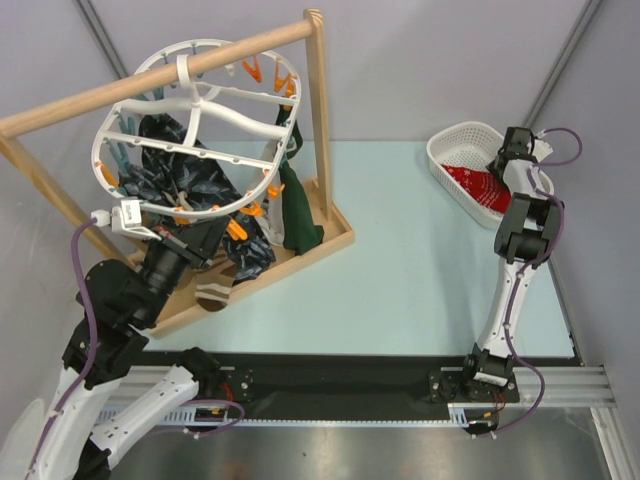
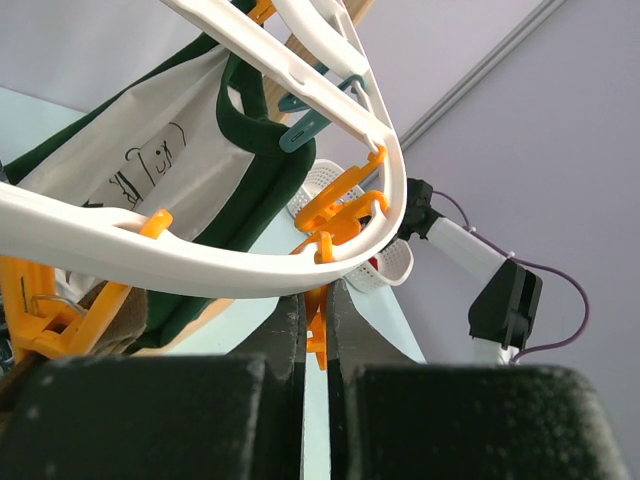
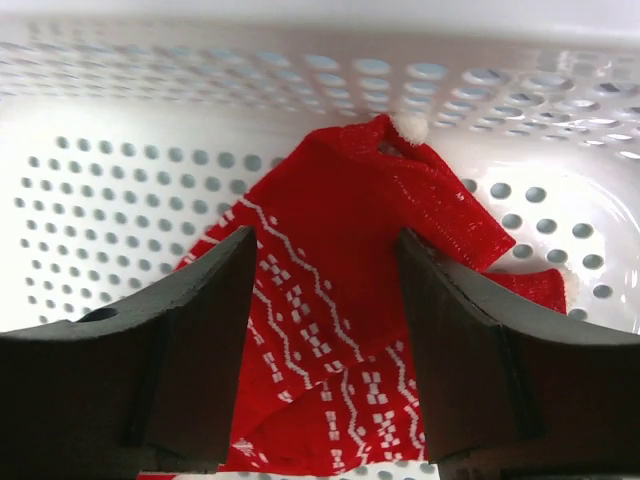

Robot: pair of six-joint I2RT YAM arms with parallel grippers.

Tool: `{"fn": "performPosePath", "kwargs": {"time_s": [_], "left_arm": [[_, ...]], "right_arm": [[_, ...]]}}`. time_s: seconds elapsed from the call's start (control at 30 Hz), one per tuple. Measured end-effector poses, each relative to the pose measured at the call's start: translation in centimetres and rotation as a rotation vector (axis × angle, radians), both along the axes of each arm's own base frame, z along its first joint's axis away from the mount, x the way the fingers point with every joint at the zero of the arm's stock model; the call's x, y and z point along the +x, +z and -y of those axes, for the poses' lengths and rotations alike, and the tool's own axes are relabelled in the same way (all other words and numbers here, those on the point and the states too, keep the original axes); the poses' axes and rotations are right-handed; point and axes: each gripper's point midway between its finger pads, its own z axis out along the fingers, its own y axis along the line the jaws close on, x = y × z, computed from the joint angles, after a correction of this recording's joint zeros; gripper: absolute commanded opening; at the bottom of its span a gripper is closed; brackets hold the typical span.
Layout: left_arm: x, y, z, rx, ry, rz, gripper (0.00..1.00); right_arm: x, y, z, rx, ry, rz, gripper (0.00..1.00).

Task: Clip the socks to the hanger
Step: Pick up the sock from the bin.

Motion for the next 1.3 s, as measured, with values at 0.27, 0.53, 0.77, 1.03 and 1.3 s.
{"fn": "performPosePath", "kwargs": {"time_s": [0.27, 0.53, 0.77, 1.03, 1.3], "left_arm": [[0.1, -0.1, 0.0, -0.001, 0.0, 0.002, 0.0], [0.1, -0.1, 0.1, -0.002, -0.002, 0.001, 0.0], [0.1, -0.1, 0.1, -0.001, -0.002, 0.001, 0.0], [0.0, -0.1, 0.1, -0.003, -0.002, 0.001, 0.0], [0.0, -0.1, 0.1, -0.007, -0.004, 0.004, 0.0]], "right_arm": [[1.2, -0.4, 0.3, -0.061, 0.011, -0.026, 0.36], [1.8, -0.6, 0.7, -0.076, 0.055, -0.035, 0.0], [2.2, -0.4, 0.6, -0.092, 0.11, -0.034, 0.0], [2.9, 4.8, -2.2, -0.13, 0.219, 0.035, 0.0], [4.2, 10.5, -4.0, -0.169, 0.284, 0.166, 0.0]]}}
